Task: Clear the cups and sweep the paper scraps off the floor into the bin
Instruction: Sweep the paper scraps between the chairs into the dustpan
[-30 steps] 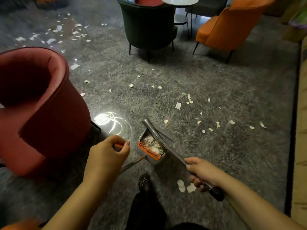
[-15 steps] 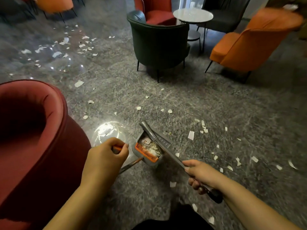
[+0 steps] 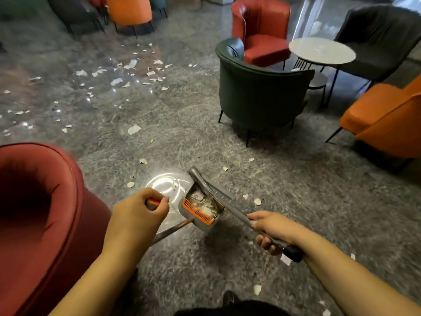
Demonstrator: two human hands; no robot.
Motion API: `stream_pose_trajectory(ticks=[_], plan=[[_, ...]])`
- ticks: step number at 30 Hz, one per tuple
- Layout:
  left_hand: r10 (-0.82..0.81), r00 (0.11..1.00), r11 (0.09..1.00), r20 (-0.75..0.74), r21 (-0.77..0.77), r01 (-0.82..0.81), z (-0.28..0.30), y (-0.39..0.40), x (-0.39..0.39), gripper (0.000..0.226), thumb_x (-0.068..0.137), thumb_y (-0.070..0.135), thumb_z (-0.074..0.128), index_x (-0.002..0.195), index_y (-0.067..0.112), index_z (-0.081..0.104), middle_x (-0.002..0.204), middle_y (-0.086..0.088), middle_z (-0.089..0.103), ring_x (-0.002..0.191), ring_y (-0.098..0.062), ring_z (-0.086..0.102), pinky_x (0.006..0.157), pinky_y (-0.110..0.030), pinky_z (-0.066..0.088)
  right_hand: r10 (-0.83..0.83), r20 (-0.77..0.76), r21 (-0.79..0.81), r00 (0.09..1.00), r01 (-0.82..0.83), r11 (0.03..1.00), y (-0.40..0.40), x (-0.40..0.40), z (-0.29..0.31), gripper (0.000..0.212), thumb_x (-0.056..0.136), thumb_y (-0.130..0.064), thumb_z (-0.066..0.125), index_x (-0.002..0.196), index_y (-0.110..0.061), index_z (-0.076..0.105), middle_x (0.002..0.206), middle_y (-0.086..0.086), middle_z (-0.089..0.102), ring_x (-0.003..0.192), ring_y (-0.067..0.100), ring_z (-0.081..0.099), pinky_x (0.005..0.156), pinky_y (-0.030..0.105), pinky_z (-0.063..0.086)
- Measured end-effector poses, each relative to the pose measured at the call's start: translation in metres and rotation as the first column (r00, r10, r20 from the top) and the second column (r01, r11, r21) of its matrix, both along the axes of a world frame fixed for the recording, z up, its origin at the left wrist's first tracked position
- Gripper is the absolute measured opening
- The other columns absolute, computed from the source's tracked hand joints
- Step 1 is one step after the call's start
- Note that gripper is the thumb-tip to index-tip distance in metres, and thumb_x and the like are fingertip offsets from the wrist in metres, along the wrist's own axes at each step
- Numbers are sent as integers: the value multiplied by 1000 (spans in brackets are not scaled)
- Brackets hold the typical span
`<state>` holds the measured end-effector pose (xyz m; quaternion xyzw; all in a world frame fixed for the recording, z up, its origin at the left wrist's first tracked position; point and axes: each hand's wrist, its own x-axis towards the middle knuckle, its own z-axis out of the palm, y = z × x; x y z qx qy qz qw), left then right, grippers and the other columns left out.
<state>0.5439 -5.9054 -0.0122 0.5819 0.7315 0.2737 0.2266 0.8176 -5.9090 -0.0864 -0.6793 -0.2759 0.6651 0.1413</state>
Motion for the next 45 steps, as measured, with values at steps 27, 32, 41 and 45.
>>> stream_pose_trajectory(ticks=[27,32,41,45], plan=[[121,991,991,53,46,-124,11,600,-109,19,84,26,72,71,36,64,65,18,63,66,2,57,58,-15,39,131,-43,13,990,-131,991,635,-123,8,32,101,-14,31,124,-32,44,63,6,43,33,5,35,35,12,30],[174,984,983,42,48,-176,1,723,-114,7,84,23,74,79,27,70,65,18,61,64,4,55,62,-25,39,170,-32,4,985,-170,985,769,-127,1,30,100,-13,32,120,-31,46,62,5,44,35,5,36,36,12,31],[229,972,973,42,20,-230,18,930,-130,17,83,28,72,73,37,63,65,19,62,67,2,56,61,-25,40,227,-8,-1,974,-227,974,991,-149,23,34,99,-10,27,119,-30,47,61,5,43,33,6,35,37,11,31],[235,970,971,58,35,-237,19,1015,-150,18,83,26,73,72,36,63,63,20,60,64,5,54,58,-10,36,205,-8,2,979,-205,979,1078,-172,24,35,99,-11,29,124,-28,46,61,5,42,31,5,35,37,10,30]])
